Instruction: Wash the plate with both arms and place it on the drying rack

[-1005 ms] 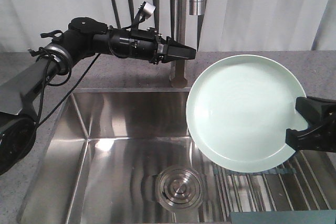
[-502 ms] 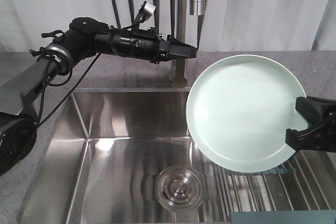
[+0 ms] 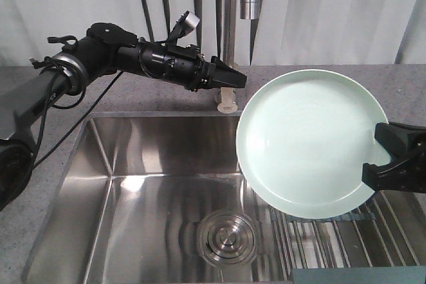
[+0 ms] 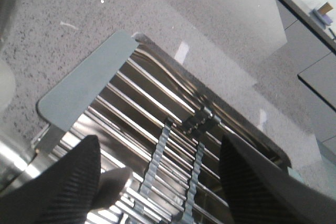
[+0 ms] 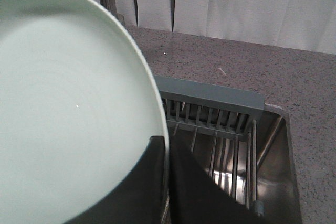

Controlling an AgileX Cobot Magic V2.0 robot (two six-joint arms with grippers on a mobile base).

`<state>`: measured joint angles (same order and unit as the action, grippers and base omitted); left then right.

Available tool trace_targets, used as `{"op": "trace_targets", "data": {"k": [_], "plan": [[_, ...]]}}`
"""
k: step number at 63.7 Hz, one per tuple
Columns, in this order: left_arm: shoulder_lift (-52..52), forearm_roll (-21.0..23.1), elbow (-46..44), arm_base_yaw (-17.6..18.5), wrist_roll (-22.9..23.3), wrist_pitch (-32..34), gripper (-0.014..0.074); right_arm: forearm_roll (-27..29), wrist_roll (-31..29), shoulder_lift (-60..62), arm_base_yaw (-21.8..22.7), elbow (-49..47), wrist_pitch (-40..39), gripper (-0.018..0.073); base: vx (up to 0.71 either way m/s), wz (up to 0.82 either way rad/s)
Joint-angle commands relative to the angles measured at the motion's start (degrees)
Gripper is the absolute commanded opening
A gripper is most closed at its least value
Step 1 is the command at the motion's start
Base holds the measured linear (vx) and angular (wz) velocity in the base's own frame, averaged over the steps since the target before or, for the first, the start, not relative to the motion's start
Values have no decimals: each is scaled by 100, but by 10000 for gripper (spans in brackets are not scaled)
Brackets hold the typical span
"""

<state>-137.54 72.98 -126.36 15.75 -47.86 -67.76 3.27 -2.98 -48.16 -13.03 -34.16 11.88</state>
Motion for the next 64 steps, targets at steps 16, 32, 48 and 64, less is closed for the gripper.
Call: {"op": "trace_targets", "data": {"k": [16, 32, 48, 64], "plan": [[988, 338, 664, 94, -289, -396, 471, -33, -39, 43, 26, -173, -468, -5, 0, 0], [1197, 381, 1142, 94, -507, -396, 471, -33, -39, 43, 26, -173, -468, -5, 0, 0], [1319, 627, 1147, 88, -589, -396, 471, -33, -39, 43, 26, -173, -468, -5, 0, 0], [1671, 622, 1147, -16, -787, -396, 471, -33, -39, 43, 26, -173, -468, -5, 0, 0]]}}
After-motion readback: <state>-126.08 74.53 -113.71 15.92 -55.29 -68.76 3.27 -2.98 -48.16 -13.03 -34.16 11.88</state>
